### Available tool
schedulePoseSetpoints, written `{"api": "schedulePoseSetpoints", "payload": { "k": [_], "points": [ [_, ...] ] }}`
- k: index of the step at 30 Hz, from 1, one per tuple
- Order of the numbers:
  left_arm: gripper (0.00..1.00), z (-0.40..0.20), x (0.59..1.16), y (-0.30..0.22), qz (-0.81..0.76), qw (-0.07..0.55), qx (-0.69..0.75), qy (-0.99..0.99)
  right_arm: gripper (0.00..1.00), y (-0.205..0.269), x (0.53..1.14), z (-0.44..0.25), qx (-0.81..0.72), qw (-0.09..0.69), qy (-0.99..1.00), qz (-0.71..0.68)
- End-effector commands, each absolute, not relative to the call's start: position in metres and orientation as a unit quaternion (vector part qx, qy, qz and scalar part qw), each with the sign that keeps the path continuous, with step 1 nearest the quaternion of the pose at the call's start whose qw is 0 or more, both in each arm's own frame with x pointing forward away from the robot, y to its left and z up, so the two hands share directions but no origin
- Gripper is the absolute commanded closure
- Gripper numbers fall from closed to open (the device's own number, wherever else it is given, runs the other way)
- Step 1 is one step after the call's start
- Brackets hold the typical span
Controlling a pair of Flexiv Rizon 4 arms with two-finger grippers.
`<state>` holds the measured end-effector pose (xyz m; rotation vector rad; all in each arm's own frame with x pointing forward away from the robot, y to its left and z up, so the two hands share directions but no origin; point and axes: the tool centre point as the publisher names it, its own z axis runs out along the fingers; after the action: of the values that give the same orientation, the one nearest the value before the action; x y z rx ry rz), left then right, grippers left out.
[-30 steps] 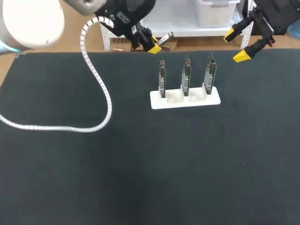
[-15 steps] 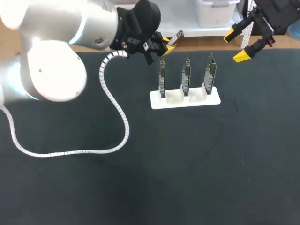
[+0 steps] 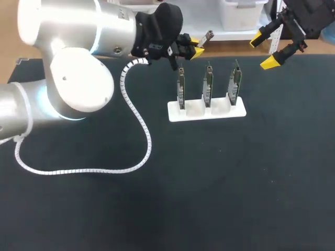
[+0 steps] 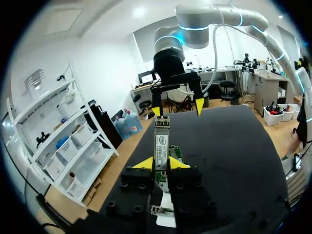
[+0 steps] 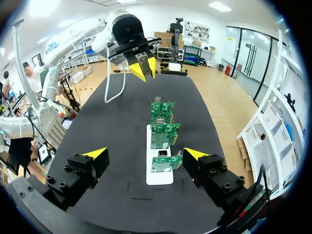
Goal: Pick up the optical module with the left hand, and insert it into the network port with the right hand.
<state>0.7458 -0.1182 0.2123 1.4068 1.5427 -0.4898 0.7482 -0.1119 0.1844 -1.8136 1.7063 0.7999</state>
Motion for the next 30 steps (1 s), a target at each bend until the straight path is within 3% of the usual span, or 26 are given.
{"api": "schedulePoseSetpoints", "payload": {
  "k": [1, 26, 27, 30],
  "points": [
    [1.00, 0.210, 0.759, -0.128, -0.246, 0.506, 0.579, 0.589, 0.00, -0.112, 0.746, 0.185, -0.669, 0.261, 0.631, 0.293],
    [1.00, 0.210, 0.759, -0.128, -0.246, 0.506, 0.579, 0.589, 0.00, -0.112, 0.746, 0.185, -0.669, 0.261, 0.631, 0.293],
    [1.00, 0.208, 0.756, -0.134, -0.262, 0.561, 0.545, 0.566, 0.00, -0.112, 0.746, 0.185, -0.669, 0.261, 0.631, 0.293],
    [1.00, 0.208, 0.749, -0.150, -0.281, 0.587, 0.524, 0.550, 0.00, -0.112, 0.746, 0.185, -0.669, 0.261, 0.631, 0.293]
  ]
}}
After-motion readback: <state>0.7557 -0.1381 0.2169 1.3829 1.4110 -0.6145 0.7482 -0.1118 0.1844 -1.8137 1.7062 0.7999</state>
